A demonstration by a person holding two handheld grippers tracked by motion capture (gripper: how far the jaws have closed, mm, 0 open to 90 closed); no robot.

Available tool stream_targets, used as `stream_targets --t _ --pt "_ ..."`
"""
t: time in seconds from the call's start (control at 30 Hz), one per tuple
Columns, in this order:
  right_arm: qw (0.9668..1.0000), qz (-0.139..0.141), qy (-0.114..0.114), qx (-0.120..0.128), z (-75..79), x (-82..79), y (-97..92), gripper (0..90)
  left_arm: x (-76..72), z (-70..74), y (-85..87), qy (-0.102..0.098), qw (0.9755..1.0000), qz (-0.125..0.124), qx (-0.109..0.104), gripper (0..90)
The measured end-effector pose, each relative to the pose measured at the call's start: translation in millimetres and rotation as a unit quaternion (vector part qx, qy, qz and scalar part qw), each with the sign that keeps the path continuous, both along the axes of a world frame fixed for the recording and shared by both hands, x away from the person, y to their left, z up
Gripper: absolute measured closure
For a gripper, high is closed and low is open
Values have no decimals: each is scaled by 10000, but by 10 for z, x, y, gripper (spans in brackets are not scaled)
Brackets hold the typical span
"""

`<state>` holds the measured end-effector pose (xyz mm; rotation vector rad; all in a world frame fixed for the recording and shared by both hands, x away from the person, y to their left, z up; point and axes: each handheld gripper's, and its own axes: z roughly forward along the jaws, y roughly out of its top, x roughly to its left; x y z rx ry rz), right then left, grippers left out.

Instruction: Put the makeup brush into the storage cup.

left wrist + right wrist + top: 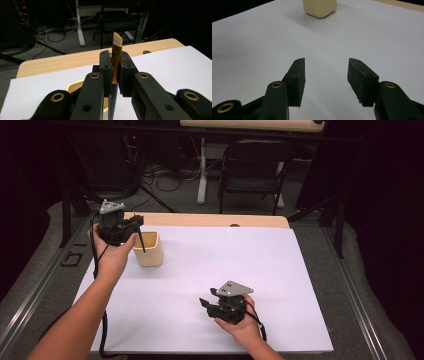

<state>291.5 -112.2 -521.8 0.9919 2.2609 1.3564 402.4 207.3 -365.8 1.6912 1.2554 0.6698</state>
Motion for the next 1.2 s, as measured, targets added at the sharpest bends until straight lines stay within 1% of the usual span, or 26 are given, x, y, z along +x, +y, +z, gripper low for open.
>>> stream_targets --t 0.1,0.2,0.37,0.63,0.77,1.2 --pt "10000 -13 -9 13 0 2 -2 487 35 27 6 -2 10000 27 31 833" --pt "10000 -28 -11 36 1 6 -6 487 62 49 15 -22 10000 31 -7 833" --pt "10000 -37 -6 37 4 4 -9 486 103 75 15 4 9999 91 51 833" --pt "10000 -40 -23 40 7 -3 -7 484 192 69 3 59 9998 165 62 833" --pt "10000 -30 -30 23 7 -2 -6 483 226 65 -3 91 9997 194 114 833" --pt "10000 -11 -43 30 21 -12 -14 483 298 57 -1 146 9991 331 206 833"
